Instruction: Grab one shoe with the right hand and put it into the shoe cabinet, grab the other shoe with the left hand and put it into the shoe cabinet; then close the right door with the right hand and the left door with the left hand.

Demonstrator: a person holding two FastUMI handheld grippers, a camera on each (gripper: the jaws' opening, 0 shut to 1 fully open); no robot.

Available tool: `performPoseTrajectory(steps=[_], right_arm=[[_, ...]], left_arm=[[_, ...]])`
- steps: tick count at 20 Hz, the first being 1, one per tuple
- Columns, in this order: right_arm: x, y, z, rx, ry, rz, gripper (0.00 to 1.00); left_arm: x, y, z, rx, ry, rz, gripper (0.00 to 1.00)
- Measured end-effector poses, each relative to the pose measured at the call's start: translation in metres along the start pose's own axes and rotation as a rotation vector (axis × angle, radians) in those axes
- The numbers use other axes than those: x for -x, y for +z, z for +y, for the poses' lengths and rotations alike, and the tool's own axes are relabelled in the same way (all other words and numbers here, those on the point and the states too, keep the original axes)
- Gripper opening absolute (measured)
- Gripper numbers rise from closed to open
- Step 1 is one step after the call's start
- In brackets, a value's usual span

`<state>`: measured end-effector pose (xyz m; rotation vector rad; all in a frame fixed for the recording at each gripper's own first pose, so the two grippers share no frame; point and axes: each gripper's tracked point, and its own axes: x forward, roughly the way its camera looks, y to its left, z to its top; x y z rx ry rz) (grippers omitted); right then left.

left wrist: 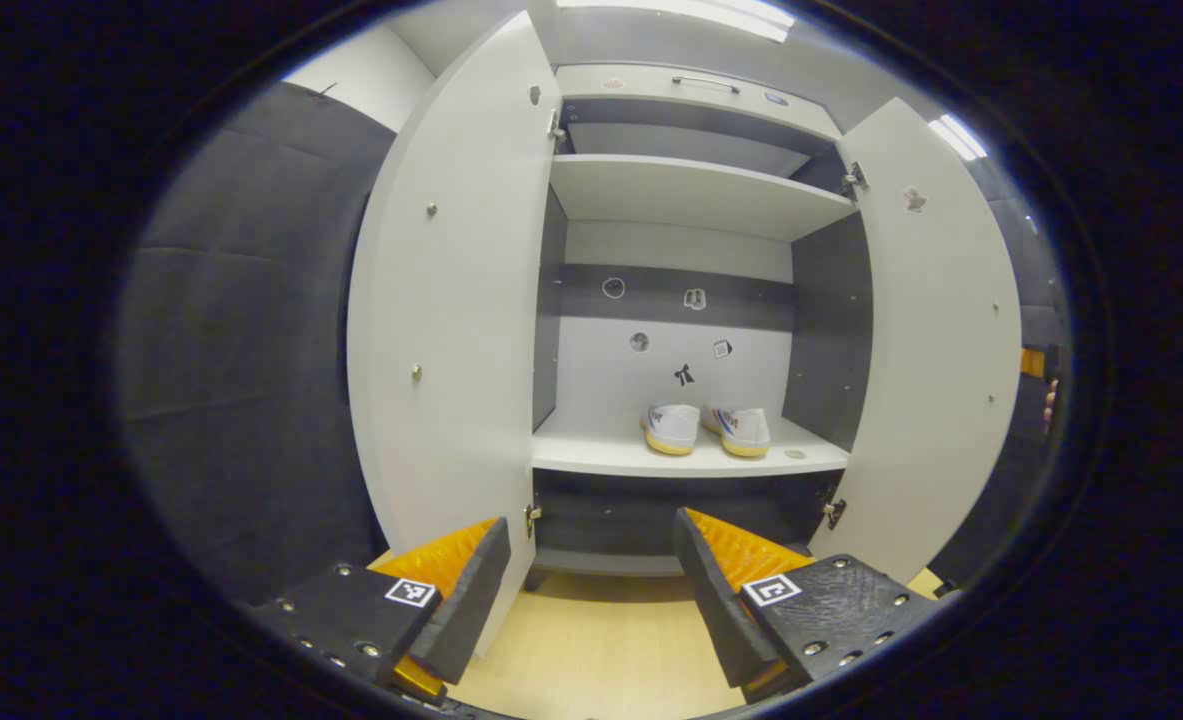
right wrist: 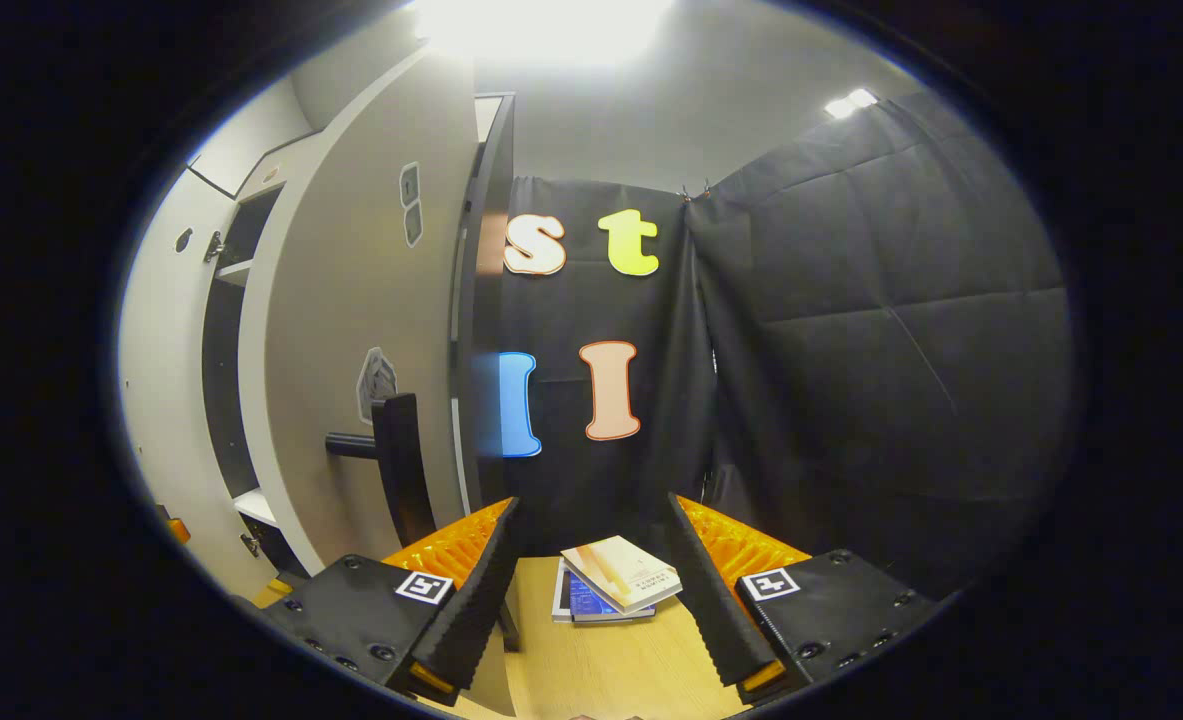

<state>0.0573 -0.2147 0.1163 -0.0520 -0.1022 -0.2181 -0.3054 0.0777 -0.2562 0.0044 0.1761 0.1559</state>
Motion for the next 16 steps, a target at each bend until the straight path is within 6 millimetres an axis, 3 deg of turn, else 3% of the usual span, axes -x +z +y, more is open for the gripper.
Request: performPoseTrajectory(steps=[2,5,12,13,16], right_arm=[[0.001,-0.001,0.002,0.001,-0.011,0.008,0.89],[0.009,-0.004,0.020,-0.032,-0.001,0.019,0.85],[0.021,-0.003,0.082,-0.028,0.038,0.036,0.85],[0.021,-0.003,0.093,-0.034,0.052,0.037,0.90],[0.015,-0.003,0.122,-0.057,0.076,0.038,0.86]], left_arm=[[0.004,0.001,-0.002,-0.011,-0.017,-0.003,0.94],[0.004,-0.004,-0.003,-0.018,-0.050,0.011,0.94],[0.007,-0.002,-0.006,-0.005,-0.132,0.051,0.94],[0.008,-0.004,-0.005,0.001,-0.141,0.061,0.94],[0.013,-0.013,0.001,-0.016,-0.156,0.093,0.94]])
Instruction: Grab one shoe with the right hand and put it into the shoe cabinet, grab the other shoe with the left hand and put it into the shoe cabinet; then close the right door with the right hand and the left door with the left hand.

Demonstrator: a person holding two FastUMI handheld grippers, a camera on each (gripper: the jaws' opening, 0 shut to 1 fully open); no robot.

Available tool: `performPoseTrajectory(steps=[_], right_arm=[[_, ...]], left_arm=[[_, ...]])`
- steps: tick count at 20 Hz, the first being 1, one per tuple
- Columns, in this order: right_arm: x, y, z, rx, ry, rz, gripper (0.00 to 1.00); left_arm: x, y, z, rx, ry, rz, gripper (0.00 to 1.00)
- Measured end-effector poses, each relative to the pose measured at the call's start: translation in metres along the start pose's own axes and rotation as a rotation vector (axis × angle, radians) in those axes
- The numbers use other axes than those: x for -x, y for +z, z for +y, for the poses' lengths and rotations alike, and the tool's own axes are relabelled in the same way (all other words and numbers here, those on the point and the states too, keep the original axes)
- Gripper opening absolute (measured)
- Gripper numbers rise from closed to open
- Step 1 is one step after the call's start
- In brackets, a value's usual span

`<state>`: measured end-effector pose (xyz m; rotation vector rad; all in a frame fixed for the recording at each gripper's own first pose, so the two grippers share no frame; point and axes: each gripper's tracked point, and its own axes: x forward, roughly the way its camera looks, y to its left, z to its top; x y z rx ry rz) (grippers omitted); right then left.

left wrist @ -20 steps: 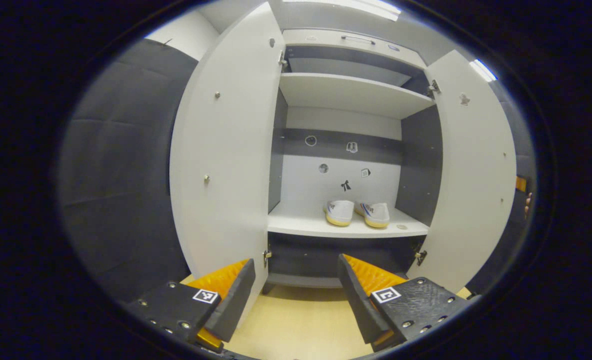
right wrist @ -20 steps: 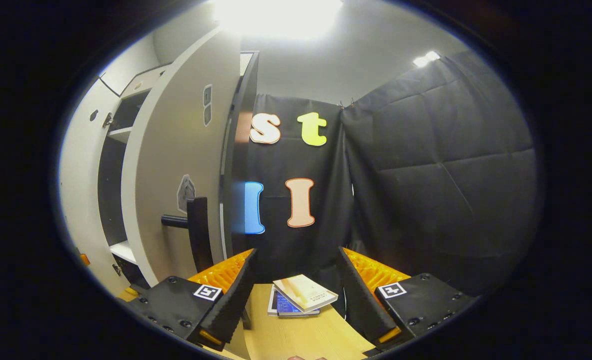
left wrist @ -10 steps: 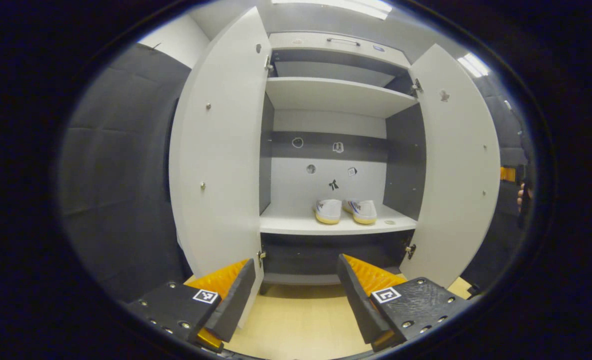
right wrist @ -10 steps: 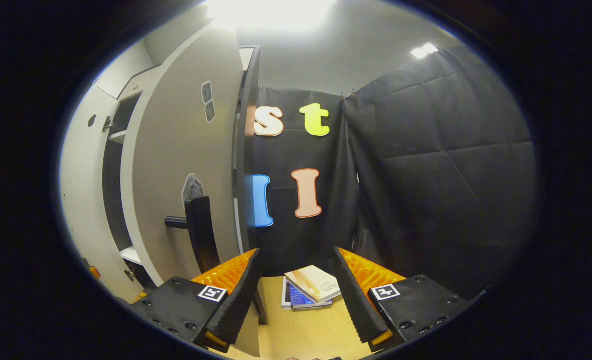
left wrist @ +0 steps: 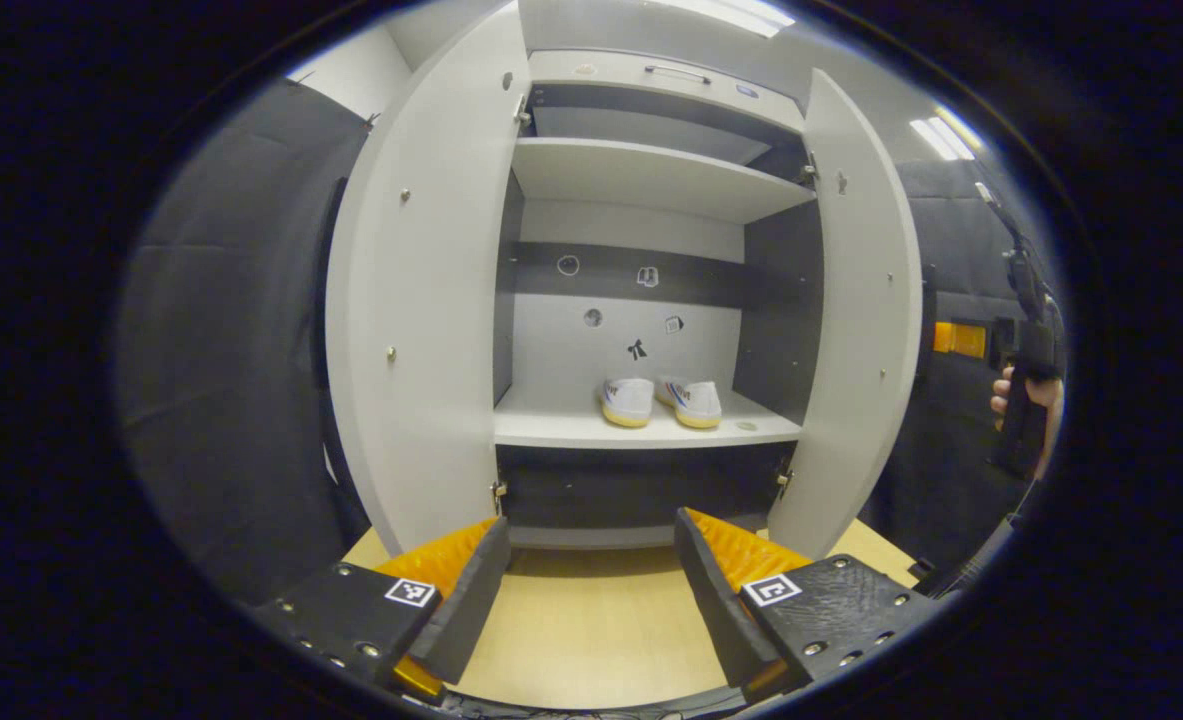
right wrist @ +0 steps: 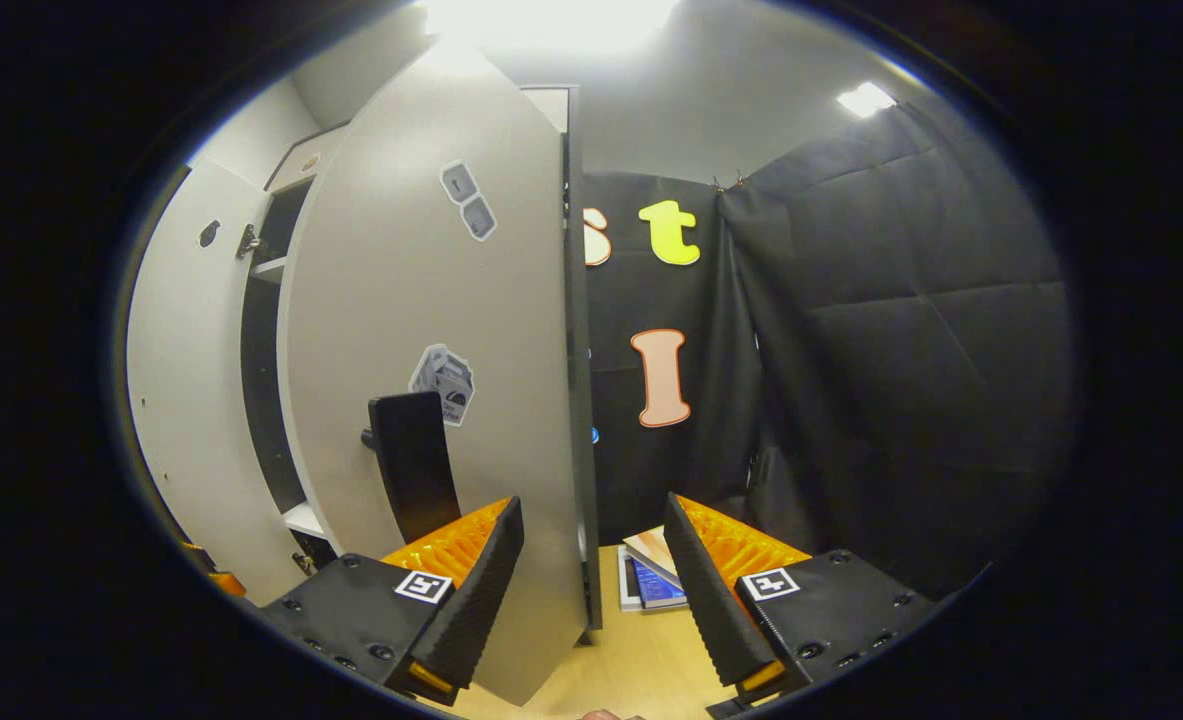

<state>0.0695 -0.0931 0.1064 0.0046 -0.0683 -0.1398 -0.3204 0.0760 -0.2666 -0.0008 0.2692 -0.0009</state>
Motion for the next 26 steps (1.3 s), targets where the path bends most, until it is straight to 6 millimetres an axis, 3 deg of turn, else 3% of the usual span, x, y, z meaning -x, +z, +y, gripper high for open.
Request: performPoseTrajectory(steps=[4,6,10,15,16,20,22,26], right_arm=[[-0.002,-0.012,0.044,-0.001,0.073,0.013,0.91],[0.003,-0.024,0.051,0.014,0.084,0.047,0.98],[0.016,-0.045,0.058,-0.003,0.094,0.074,0.96],[0.027,-0.080,0.062,-0.048,0.092,0.166,0.92],[0.029,-0.084,0.064,-0.055,0.093,0.175,0.97],[0.032,-0.084,0.074,-0.046,0.095,0.162,0.96],[0.034,-0.086,0.080,-0.031,0.097,0.156,0.96],[0.040,-0.087,0.078,-0.010,0.088,0.162,0.97]], left_arm=[[0.014,-0.005,0.013,0.030,0.014,-0.008,0.94],[0.021,-0.006,0.026,0.031,0.046,-0.018,0.95],[0.038,-0.005,0.062,0.055,0.114,-0.029,0.94],[0.058,0.028,0.114,0.040,0.139,-0.121,0.94],[0.061,0.035,0.131,0.030,0.169,-0.136,0.94],[0.066,0.067,0.190,0.046,0.263,-0.211,0.94],[0.066,0.089,0.211,0.079,0.282,-0.263,0.94],[0.044,0.122,0.247,0.082,0.267,-0.303,0.94]])
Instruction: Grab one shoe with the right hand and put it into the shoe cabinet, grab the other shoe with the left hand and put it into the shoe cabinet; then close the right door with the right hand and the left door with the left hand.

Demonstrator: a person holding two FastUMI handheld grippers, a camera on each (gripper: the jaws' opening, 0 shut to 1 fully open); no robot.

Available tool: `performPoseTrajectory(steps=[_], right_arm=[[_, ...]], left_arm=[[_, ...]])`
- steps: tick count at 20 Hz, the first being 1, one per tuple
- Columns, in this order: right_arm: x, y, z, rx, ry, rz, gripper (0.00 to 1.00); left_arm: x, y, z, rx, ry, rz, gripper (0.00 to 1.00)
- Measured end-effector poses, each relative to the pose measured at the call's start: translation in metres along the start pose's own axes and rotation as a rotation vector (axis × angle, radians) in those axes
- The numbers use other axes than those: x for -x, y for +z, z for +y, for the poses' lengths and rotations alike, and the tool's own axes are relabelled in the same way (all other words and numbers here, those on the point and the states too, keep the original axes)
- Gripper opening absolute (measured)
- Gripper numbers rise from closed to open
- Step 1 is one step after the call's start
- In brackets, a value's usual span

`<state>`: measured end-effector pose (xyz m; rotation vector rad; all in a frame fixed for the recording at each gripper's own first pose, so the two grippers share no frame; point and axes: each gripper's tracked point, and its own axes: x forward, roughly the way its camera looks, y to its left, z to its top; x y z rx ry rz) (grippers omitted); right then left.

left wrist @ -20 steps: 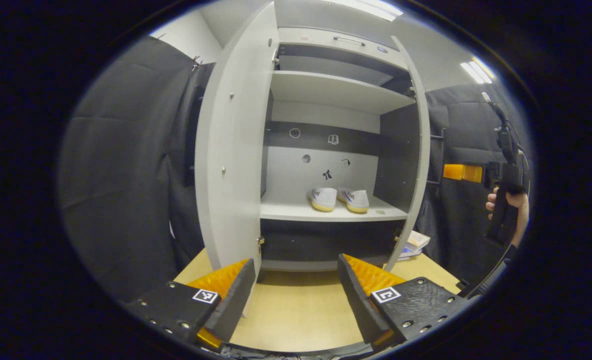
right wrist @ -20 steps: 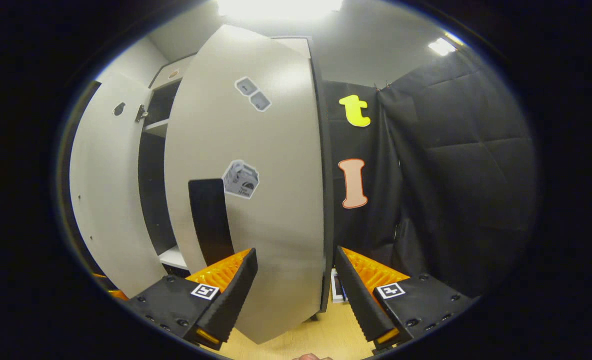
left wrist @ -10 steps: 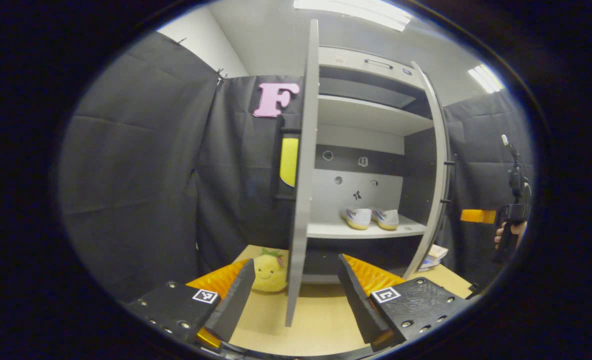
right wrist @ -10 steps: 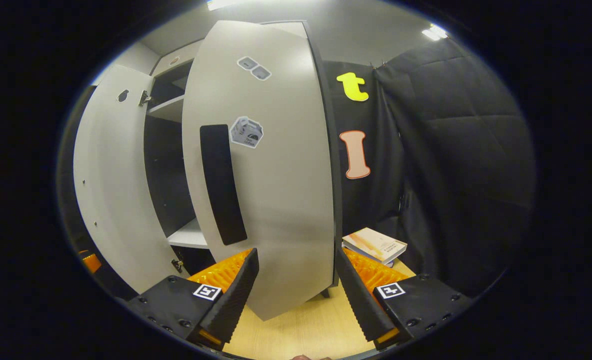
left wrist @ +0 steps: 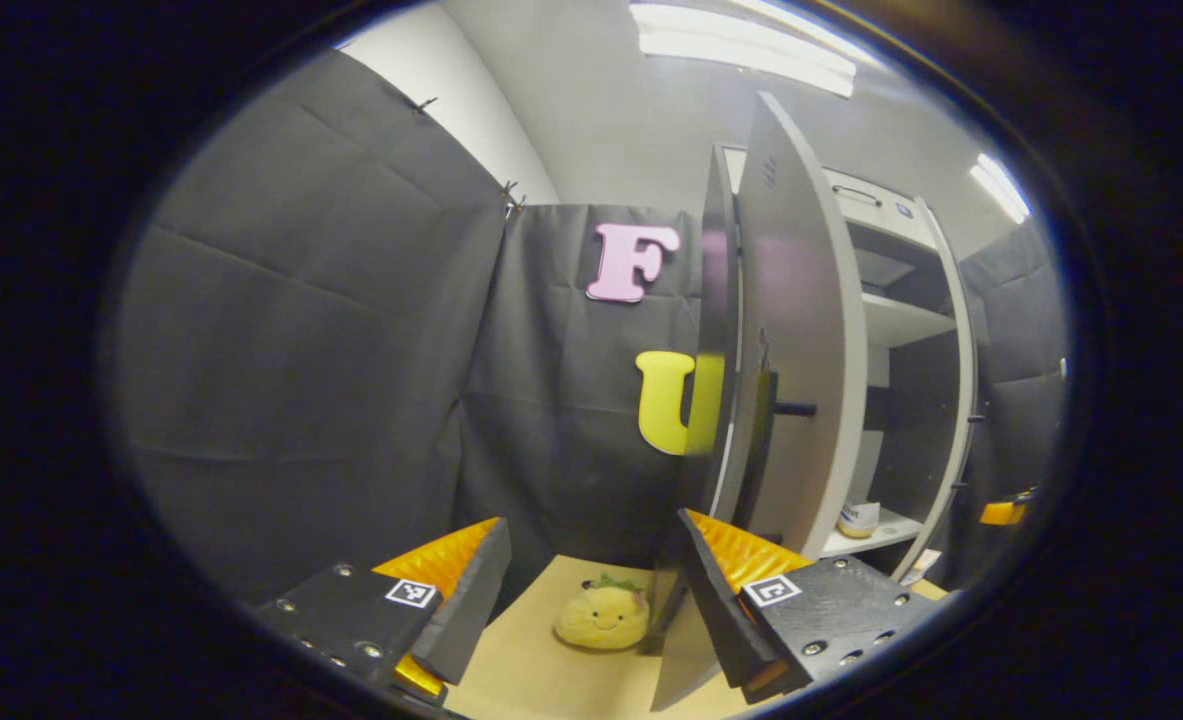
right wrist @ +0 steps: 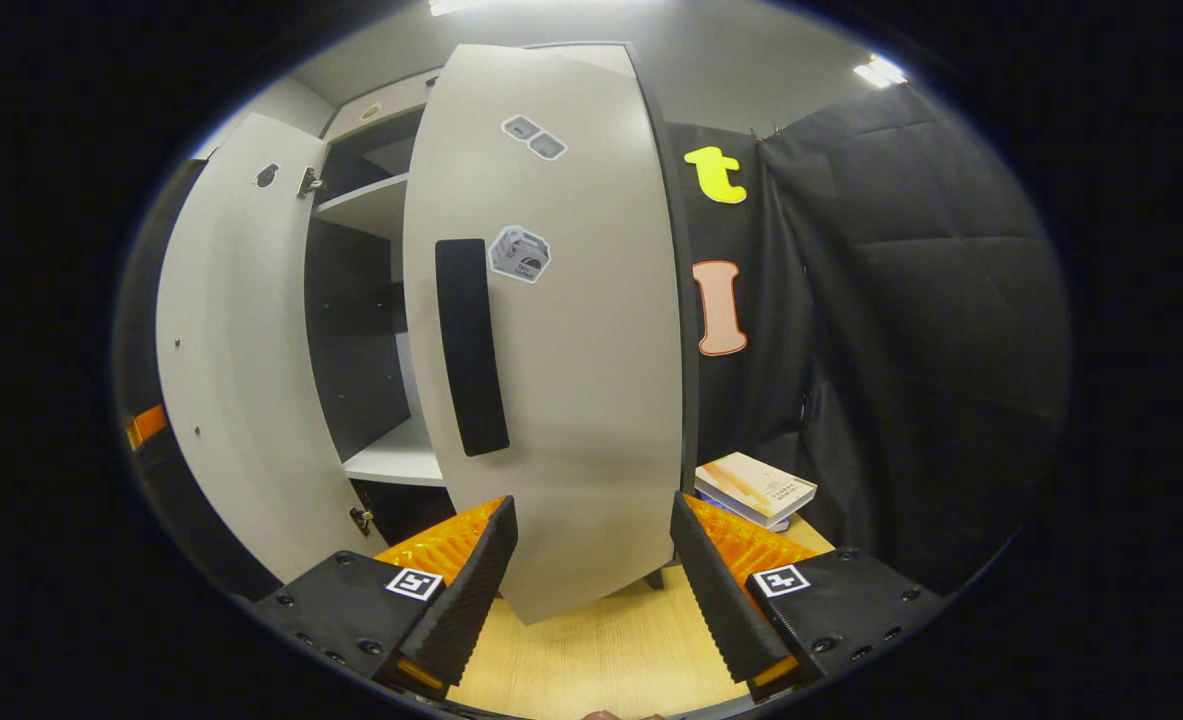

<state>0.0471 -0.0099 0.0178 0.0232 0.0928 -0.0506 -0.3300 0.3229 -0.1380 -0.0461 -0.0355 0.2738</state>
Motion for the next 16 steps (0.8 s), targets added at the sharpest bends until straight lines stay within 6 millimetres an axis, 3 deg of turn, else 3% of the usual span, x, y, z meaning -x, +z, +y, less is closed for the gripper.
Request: performPoseTrajectory(steps=[3,9,12,16], right_arm=[[0.005,-0.001,-0.010,0.007,-0.035,0.010,0.97],[0.019,0.001,-0.038,0.026,-0.122,0.023,0.97],[0.027,0.002,-0.047,0.033,-0.150,0.025,0.96],[0.035,0.002,-0.055,0.018,-0.164,0.015,0.97]], left_arm=[[-0.025,0.008,0.007,-0.048,-0.040,0.002,0.94],[-0.071,0.016,-0.011,-0.079,-0.162,0.008,0.94],[-0.076,0.012,-0.030,-0.024,-0.229,0.013,0.94],[-0.079,0.008,-0.034,-0.016,-0.241,0.043,0.93]])
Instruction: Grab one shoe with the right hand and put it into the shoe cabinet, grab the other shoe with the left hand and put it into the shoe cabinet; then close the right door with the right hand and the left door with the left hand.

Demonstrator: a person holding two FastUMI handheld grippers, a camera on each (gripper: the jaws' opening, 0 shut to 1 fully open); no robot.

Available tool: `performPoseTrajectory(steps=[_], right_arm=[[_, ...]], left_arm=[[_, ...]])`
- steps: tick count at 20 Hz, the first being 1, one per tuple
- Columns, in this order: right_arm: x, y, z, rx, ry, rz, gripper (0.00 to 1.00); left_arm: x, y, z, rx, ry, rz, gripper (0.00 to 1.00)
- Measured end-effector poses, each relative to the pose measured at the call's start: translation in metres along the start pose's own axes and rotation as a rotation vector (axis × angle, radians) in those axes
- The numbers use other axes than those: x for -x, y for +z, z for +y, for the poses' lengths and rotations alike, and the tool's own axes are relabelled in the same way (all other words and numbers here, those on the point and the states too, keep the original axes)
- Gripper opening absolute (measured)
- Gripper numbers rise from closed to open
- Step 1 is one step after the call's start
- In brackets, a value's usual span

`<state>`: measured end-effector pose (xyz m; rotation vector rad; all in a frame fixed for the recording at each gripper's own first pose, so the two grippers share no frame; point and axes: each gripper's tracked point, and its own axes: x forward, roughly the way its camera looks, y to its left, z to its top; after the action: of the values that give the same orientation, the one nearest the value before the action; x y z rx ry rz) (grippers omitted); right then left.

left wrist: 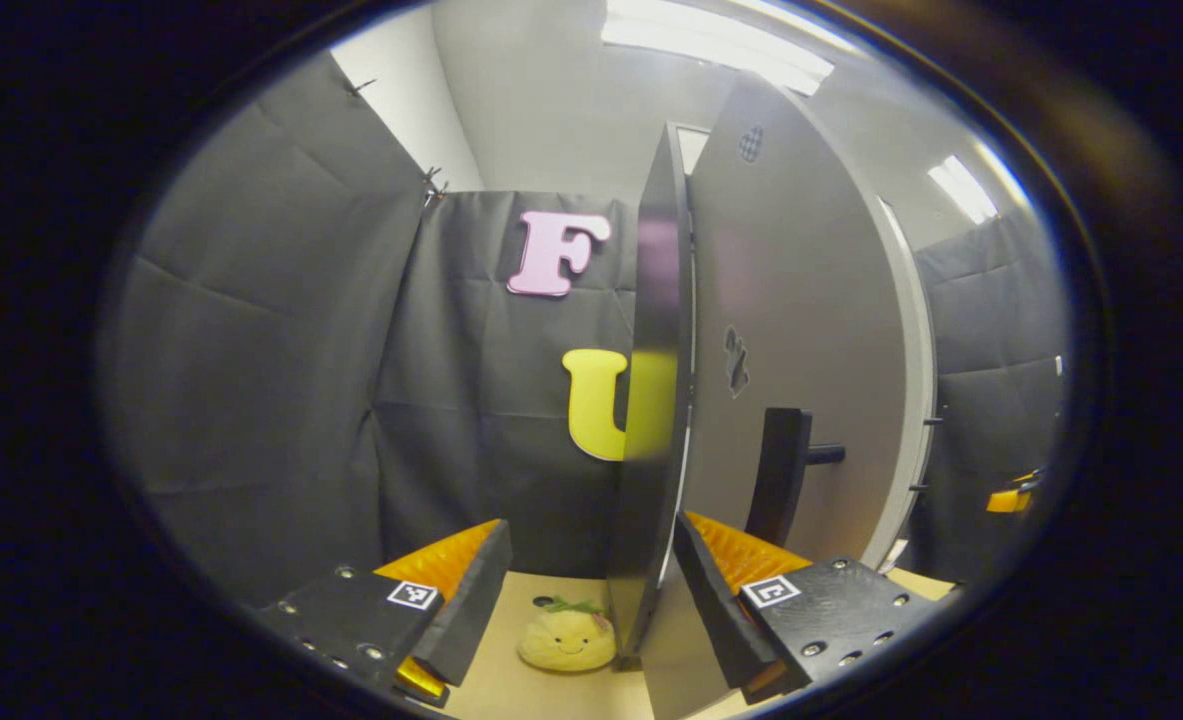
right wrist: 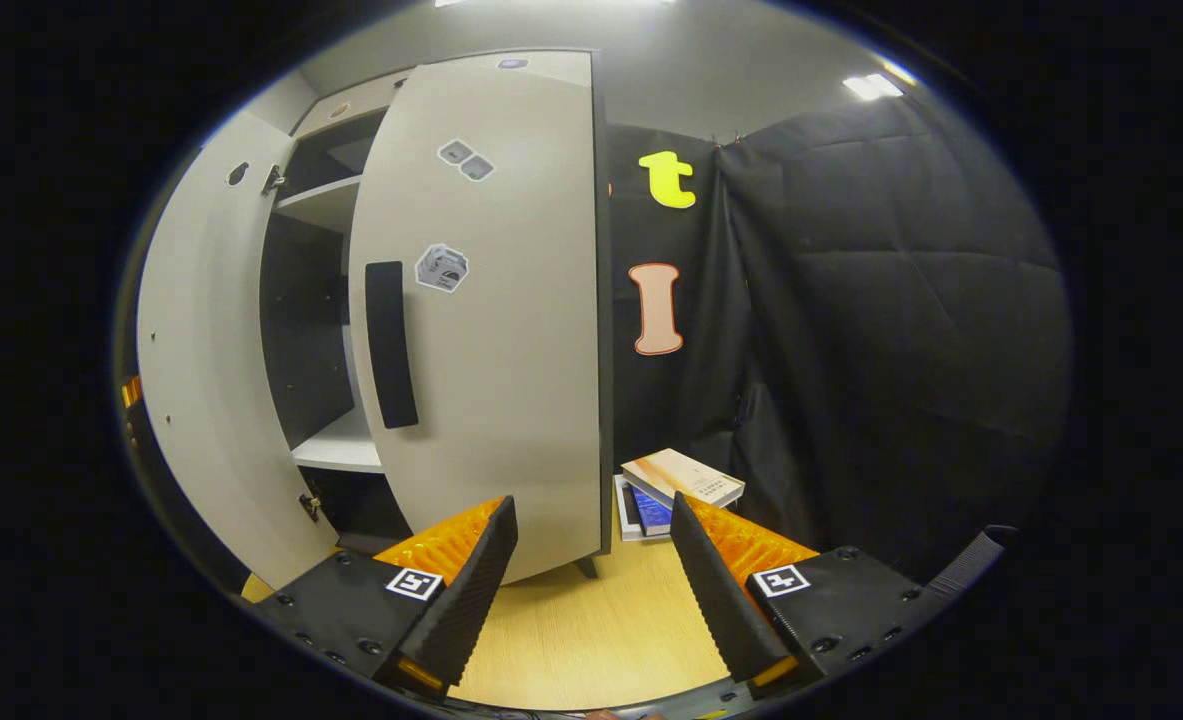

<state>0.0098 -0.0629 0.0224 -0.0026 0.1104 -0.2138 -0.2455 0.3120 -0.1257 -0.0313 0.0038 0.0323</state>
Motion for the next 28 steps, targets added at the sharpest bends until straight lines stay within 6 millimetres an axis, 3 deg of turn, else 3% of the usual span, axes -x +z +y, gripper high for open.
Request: performPoseTrajectory(steps=[2,3,4,7,13,17,19,23,28], right_arm=[[0.000,-0.001,-0.004,-0.010,-0.001,-0.003,0.97],[-0.002,-0.003,-0.007,-0.016,-0.007,-0.005,0.92],[-0.004,-0.004,-0.012,-0.025,-0.016,-0.009,0.97],[-0.020,-0.006,-0.029,-0.052,-0.031,-0.012,0.97],[-0.047,0.014,-0.054,-0.063,0.009,-0.049,0.97],[-0.056,0.005,-0.062,-0.061,0.047,-0.036,0.97],[-0.060,0.000,-0.065,-0.080,0.064,-0.021,0.97],[-0.062,0.008,-0.087,-0.084,0.055,-0.034,0.97],[-0.065,0.025,-0.116,-0.108,0.031,-0.065,0.96]], left_arm=[[-0.001,0.000,-0.005,-0.008,-0.002,0.020,0.93],[-0.003,0.002,-0.012,-0.028,-0.006,0.028,0.94],[-0.004,0.004,-0.020,-0.048,-0.011,0.036,0.94],[-0.002,0.006,-0.053,-0.114,-0.024,0.052,0.93],[0.000,-0.003,-0.104,-0.061,0.100,0.052,0.93],[-0.017,-0.019,-0.151,-0.011,0.056,0.085,0.93],[-0.028,-0.027,-0.166,-0.010,0.068,0.101,0.93],[-0.060,-0.029,-0.197,-0.020,0.062,0.104,0.94],[-0.063,-0.025,-0.202,-0.098,0.116,0.089,0.92]])
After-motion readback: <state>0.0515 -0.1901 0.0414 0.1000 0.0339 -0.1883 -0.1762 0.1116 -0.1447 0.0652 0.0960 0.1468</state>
